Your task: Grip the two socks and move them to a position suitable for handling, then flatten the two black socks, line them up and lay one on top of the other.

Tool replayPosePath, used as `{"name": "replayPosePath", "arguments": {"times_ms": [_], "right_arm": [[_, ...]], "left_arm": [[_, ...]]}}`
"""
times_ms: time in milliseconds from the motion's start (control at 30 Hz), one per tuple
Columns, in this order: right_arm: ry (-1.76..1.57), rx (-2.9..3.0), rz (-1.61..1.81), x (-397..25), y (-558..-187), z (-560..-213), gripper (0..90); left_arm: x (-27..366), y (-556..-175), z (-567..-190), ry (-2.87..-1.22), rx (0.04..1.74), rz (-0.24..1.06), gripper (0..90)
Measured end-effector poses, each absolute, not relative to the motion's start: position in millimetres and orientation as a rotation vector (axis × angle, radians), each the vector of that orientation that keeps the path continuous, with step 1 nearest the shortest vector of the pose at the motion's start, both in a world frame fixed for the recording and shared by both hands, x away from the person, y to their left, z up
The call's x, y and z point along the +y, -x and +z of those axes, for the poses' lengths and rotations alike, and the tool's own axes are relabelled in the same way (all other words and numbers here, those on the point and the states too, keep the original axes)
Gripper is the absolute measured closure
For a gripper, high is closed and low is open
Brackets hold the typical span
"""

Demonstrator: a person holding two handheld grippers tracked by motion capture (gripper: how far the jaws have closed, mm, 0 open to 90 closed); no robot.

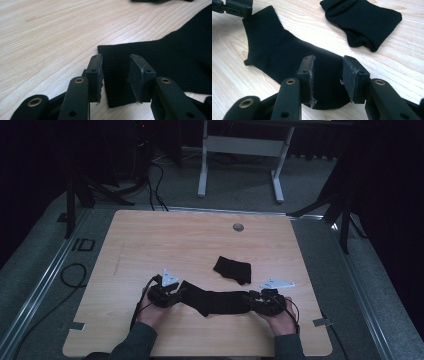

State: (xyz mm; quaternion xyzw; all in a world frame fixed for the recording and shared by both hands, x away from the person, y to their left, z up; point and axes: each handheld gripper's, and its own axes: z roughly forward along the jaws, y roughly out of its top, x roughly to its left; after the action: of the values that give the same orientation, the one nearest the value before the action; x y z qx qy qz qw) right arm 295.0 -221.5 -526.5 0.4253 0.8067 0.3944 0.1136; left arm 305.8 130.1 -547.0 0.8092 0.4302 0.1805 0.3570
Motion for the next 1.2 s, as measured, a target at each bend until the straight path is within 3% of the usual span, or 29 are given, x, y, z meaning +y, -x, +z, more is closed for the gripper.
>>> {"name": "replayPosePath", "arguments": {"times_ms": [600, 1200], "right_arm": [[-1.224, 2.381, 1.127, -209.3, -300.1, -526.2, 59.3], [-1.078, 2.422, 1.048, -167.0, -343.9, -517.1, 59.5]], "left_arm": [[128.9, -305.5, -549.1, -2.096, 1.111, 0.434, 63.1], [126.6, -305.0, -552.4, -2.103, 1.115, 0.440, 61.3]]}}
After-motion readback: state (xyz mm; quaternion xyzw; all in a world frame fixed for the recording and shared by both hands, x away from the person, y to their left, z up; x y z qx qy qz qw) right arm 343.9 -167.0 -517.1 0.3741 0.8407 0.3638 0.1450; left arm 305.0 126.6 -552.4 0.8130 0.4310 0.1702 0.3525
